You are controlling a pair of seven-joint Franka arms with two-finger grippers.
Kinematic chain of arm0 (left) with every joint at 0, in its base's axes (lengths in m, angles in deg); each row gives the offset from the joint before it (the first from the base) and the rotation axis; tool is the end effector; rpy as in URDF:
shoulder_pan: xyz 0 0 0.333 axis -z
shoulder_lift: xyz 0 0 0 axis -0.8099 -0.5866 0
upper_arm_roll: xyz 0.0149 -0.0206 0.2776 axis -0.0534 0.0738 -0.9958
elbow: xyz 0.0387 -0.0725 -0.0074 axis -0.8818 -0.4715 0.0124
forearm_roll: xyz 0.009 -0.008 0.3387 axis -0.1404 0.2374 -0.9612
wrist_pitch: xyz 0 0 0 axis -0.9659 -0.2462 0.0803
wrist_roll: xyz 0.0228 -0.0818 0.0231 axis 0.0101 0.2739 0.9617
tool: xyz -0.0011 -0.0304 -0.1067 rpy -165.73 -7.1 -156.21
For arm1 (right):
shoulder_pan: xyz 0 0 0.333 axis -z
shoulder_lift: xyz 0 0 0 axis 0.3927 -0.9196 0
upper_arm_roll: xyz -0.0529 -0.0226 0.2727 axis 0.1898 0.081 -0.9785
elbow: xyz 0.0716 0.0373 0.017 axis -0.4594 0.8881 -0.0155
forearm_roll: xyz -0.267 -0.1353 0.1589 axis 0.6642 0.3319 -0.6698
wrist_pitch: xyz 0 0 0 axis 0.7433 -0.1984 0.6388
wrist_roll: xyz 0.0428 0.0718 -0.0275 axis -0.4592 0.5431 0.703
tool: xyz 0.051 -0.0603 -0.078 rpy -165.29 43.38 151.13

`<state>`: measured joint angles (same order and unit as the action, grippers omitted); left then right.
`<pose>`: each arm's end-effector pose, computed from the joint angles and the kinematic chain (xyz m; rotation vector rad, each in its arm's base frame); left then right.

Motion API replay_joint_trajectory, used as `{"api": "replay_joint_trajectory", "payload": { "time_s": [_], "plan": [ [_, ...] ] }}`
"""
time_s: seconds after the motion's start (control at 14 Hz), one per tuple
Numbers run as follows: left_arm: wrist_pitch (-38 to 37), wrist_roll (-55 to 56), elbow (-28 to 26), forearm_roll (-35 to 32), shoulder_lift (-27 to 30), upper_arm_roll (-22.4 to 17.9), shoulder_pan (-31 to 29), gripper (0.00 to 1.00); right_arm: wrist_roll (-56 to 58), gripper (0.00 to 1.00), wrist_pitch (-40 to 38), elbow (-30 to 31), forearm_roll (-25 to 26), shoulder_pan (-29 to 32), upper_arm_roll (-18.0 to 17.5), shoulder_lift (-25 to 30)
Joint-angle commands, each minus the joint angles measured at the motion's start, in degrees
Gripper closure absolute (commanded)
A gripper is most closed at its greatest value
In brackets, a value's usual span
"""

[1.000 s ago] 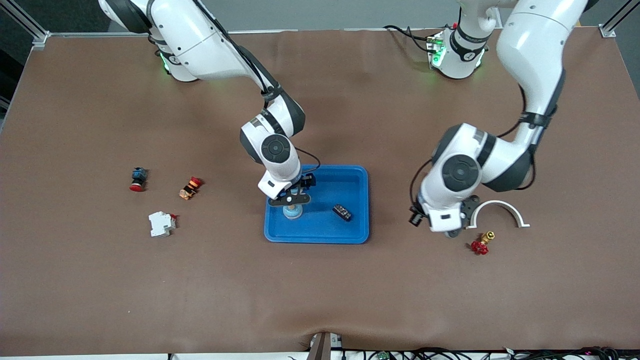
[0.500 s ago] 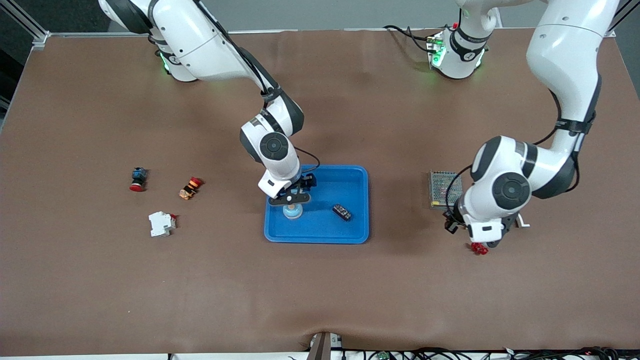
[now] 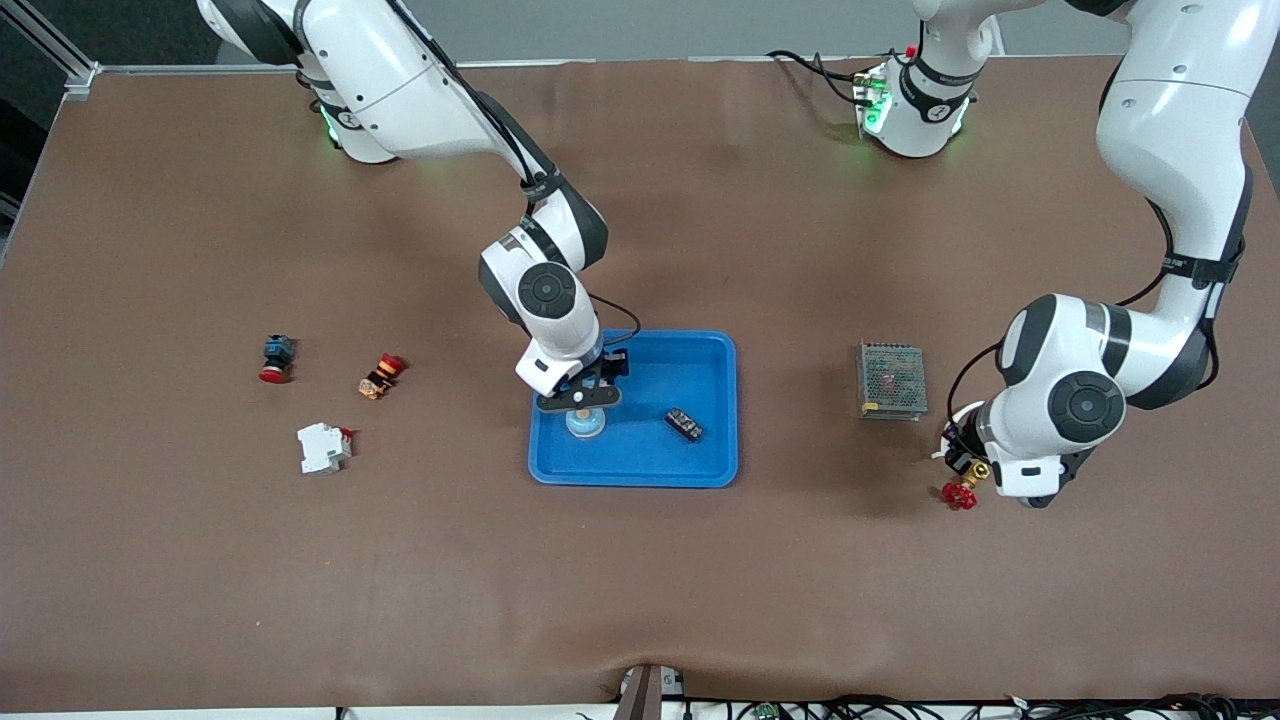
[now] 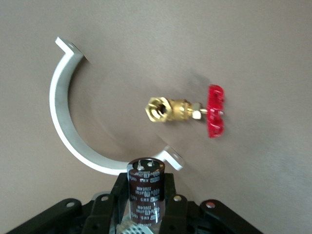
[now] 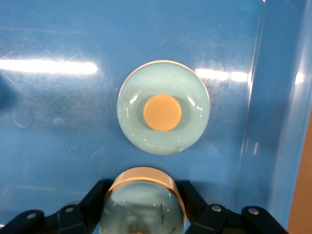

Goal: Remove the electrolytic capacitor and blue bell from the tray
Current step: 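Place the capacitor inside the white U-bracket with the left gripper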

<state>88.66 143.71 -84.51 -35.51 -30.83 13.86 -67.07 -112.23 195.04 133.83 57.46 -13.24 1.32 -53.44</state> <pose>0.5983 -0.0494 0.2486 -2.7488 -1.1580 0.1128 0.4780 0.3884 0.1847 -3.0806 -0.1282 -0.0123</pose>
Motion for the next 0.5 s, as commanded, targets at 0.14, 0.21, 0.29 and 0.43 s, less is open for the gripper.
{"api": "replay_joint_trajectory", "payload": {
  "time_s": [0.14,0.21,0.29,0.43],
  "plan": [
    [0.28,-3.35,-10.48,-1.17,5.47,1.35,-5.89,1.0,-0.05,0.65,-4.38,-1.43,0.96,0.07,0.01,1.36],
    [0.37,-3.88,-12.06,-1.08,5.91,1.35,-6.52,1.0,0.12,0.66,-6.49,-2.39,0.96,0.07,0.01,2.06],
    [0.45,-3.89,-13.38,-1.08,6.79,1.35,-6.52,1.0,0.3,0.67,-8.6,-3.36,0.96,0.07,0.01,2.68],
    [0.46,-3.89,-16.54,-1.08,9.16,1.35,-6.96,1.0,0.91,0.67,-13.78,-5.38,0.96,0.16,0.01,4.7]
  ]
}}
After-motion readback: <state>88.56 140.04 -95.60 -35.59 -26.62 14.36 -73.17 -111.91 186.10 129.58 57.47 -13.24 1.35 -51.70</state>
